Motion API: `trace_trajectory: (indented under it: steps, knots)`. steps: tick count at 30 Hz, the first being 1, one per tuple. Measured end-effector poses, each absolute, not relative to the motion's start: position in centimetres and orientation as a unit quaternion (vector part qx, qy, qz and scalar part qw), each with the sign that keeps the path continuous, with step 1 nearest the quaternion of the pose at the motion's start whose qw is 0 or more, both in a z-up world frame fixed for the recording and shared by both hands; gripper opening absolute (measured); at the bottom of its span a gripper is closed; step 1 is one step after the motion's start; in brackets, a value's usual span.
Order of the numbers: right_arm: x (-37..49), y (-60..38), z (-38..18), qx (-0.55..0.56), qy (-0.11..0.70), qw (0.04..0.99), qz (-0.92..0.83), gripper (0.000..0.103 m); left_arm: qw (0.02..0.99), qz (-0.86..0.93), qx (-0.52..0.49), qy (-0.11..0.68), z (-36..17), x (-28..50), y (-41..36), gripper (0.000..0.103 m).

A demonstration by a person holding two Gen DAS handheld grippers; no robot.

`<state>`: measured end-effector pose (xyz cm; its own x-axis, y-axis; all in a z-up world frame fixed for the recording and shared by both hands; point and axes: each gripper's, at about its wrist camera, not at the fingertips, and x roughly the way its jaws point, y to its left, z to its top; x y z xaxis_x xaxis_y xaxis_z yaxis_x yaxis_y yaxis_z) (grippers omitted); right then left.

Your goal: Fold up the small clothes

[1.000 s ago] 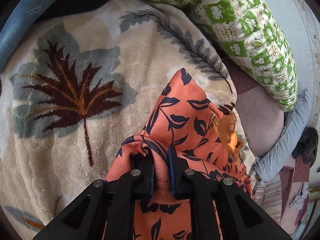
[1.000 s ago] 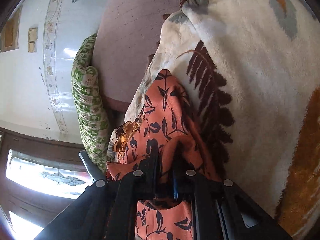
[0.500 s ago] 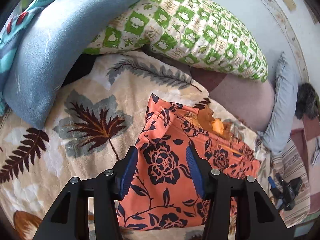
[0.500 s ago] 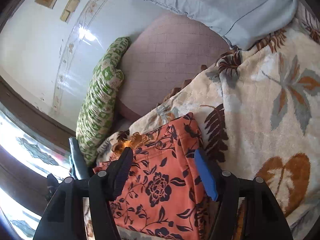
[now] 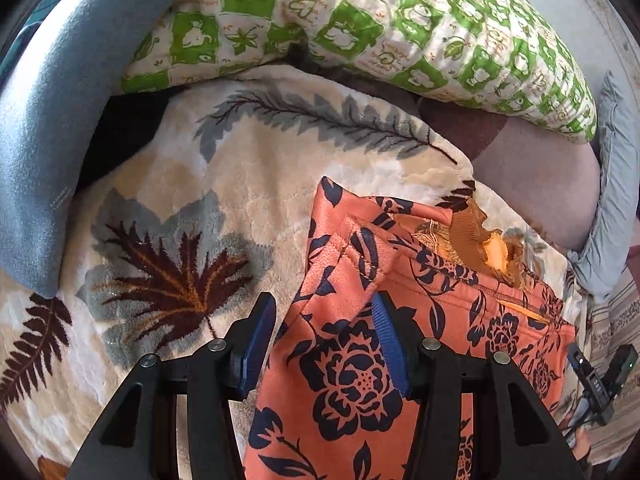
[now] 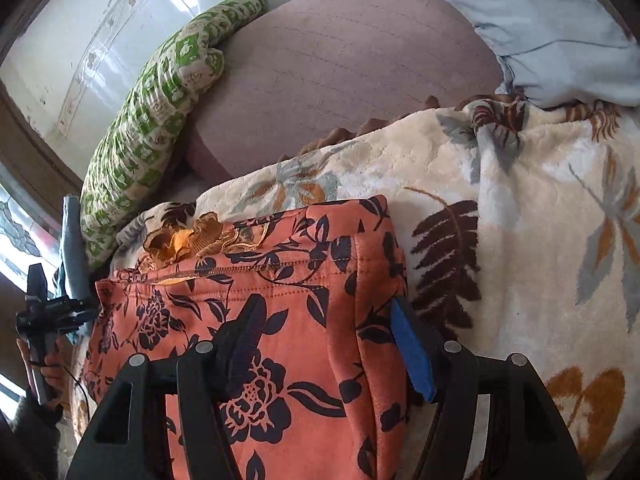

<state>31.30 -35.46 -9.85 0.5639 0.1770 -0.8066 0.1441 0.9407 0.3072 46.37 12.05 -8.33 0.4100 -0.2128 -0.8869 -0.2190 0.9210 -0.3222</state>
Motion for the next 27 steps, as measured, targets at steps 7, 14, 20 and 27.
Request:
trace_trajectory:
  steps: [7, 14, 20, 27]
  knots:
    - [31.7, -33.9, -9.7, 0.100, 0.474, 0.875, -0.012, 0.008, 0.832, 0.051, -0.125, 0.538, -10.1, 46.6, 9.1, 0.010]
    - [31.1, -36.0, -4.4, 0.158, 0.397, 0.904, 0.002, 0.005, 0.866, 0.045, -0.211, 0.452, -4.2, 44.9, 10.8, 0.009]
    - [33.1, -38.4, -5.1, 0.198, 0.392, 0.898, -0.021, 0.005, 0.870, 0.071, -0.218, 0.437, -4.3, 46.6, 11.3, 0.009]
    - [34.8, -39.3, -11.7, 0.208, 0.444, 0.870, -0.056, 0.006, 0.827, 0.107, -0.235, 0.499, -11.6, 49.0, 12.1, 0.011]
